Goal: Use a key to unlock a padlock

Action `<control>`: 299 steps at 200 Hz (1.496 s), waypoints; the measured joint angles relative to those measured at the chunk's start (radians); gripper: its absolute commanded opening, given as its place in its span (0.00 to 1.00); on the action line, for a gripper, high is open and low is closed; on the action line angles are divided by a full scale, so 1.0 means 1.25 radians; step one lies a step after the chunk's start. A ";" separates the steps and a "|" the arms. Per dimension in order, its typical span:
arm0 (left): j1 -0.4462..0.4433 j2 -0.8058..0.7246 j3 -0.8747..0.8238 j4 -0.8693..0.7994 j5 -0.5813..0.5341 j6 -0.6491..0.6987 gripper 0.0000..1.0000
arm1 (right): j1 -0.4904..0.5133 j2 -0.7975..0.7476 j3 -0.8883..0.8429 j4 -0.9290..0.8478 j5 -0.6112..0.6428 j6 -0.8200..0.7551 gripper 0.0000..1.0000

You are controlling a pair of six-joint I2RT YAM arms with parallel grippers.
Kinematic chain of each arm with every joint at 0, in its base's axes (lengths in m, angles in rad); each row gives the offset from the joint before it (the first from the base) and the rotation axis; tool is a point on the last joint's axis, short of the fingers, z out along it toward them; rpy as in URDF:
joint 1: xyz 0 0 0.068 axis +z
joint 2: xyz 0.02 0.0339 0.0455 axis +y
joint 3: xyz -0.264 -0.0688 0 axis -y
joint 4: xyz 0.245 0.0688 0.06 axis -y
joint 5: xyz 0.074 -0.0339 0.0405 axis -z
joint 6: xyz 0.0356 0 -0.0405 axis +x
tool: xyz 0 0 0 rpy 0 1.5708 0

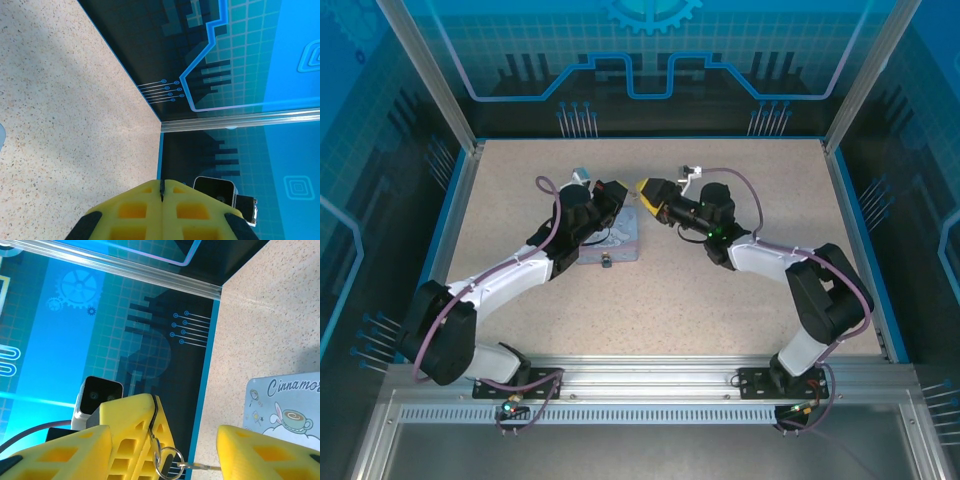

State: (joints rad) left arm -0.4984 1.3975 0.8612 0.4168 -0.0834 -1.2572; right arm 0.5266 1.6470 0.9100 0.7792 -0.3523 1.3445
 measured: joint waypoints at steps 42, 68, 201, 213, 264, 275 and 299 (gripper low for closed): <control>0.000 0.000 0.000 0.000 0.000 0.001 0.00 | -0.004 0.002 0.039 -0.016 -0.021 -0.014 0.56; 0.000 0.000 0.000 0.000 0.000 0.001 0.00 | -0.004 0.011 0.054 -0.006 -0.035 -0.014 0.53; 0.000 0.000 0.000 0.000 -0.003 0.002 0.00 | 0.001 0.048 0.041 0.060 -0.048 0.029 0.39; 0.000 0.000 0.000 0.000 -0.006 0.002 0.00 | 0.004 0.050 0.037 0.064 -0.048 0.033 0.39; 0.000 0.000 0.000 0.000 -0.010 0.002 0.00 | 0.013 0.059 0.027 0.079 -0.048 0.041 0.37; 0.000 0.000 0.000 0.000 -0.014 0.002 0.00 | 0.014 0.059 0.025 0.084 -0.048 0.043 0.36; -0.002 0.000 0.000 0.000 -0.018 0.002 0.00 | 0.014 0.060 0.020 0.089 -0.048 0.044 0.35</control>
State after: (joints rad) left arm -0.5003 1.3975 0.8612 0.4164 -0.1059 -1.2549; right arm 0.5446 1.7214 0.9348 0.8906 -0.4122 1.3998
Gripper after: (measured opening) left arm 0.054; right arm 0.355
